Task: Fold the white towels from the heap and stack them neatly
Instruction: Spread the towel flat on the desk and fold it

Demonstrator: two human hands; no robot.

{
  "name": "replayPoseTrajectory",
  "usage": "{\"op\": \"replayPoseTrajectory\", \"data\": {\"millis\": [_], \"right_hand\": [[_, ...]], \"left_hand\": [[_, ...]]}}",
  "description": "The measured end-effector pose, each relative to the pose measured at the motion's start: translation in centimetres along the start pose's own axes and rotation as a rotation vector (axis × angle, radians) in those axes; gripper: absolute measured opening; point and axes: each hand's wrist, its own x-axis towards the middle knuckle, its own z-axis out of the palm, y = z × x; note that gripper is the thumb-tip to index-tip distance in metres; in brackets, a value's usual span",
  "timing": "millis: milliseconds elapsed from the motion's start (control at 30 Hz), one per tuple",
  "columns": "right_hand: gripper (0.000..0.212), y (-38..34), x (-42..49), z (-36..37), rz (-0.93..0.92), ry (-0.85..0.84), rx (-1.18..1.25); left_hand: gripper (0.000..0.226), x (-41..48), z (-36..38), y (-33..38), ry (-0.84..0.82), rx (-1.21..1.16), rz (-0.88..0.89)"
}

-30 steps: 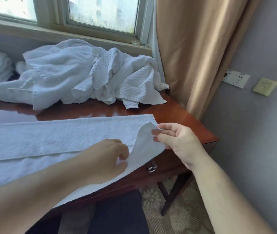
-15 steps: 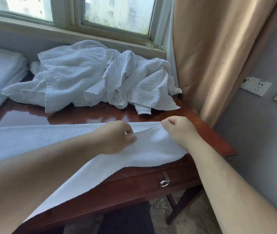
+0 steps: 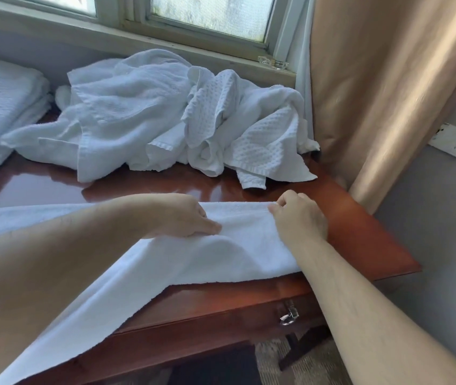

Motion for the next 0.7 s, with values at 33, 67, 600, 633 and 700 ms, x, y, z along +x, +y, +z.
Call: {"op": "replayPoseTrajectory", "data": {"millis": [33, 67, 600, 633, 700], "right_hand": [[0.019, -0.4, -0.2, -0.2, -0.032, 0.07, -0.08], [0.021, -0.9, -0.6, -0.5, -0.087, 0.16, -0.118], [0.03, -8.8, -5.4, -0.6, -0.544, -0.089, -0.157], [0.034, -9.8, -5.7, -1.0, -0.548, -0.066, -0.1], [0.04, -11.9, -6.9, -1.6, -0.57, -0.173, 0.293]], "left_hand": [[0.047, 0.0, 0.0, -0.1, 0.001, -0.013, 0.003], [0.045, -0.1, 0.0, -0.1, 0.003, -0.027, 0.005], [0.029, -10.0, -2.0, -8.9, -0.163, -0.508, 0.032], [0.034, -10.4, -2.0, -9.3, -0.157, -0.515, 0.045], [0.035, -11.0, -1.7, -9.5, -0.127, -0.531, 0.069]]}}
